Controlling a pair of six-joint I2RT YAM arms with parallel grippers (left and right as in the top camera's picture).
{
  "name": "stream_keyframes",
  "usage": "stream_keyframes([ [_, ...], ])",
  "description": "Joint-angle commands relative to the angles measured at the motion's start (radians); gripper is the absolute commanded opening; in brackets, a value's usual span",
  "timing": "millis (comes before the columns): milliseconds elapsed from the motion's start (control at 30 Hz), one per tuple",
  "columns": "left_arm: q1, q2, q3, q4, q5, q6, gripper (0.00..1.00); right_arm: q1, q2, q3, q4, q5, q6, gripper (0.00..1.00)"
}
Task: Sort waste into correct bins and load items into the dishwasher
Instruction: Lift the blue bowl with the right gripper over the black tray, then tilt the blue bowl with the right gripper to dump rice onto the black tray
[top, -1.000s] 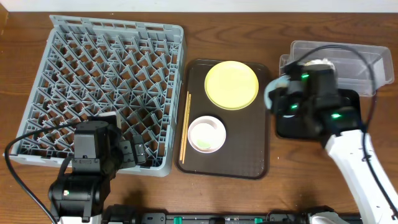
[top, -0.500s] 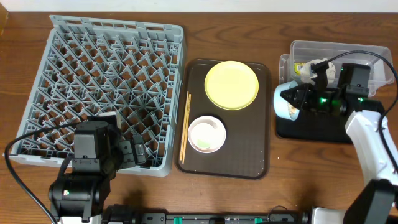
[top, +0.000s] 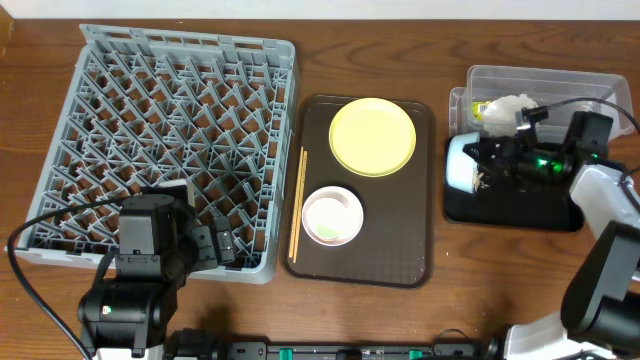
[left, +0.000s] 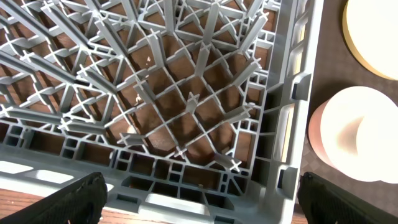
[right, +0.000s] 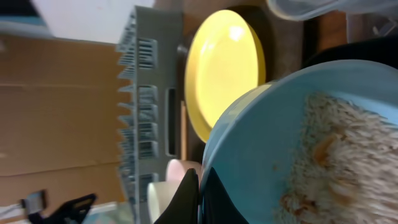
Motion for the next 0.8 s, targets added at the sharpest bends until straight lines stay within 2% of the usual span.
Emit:
stream_keyframes([
  [0,-0.004,0.001,0.019,-0.003,-0.002,-0.005,0.98,-0.039,0.028,0.019,0.013,-0.169,-0.012,0.01],
  [767,-0.004,0.001,0.019,-0.003,-0.002,-0.005,0.98,-0.302,0.052,0.019,-0.006,-0.288,0.051,0.01],
])
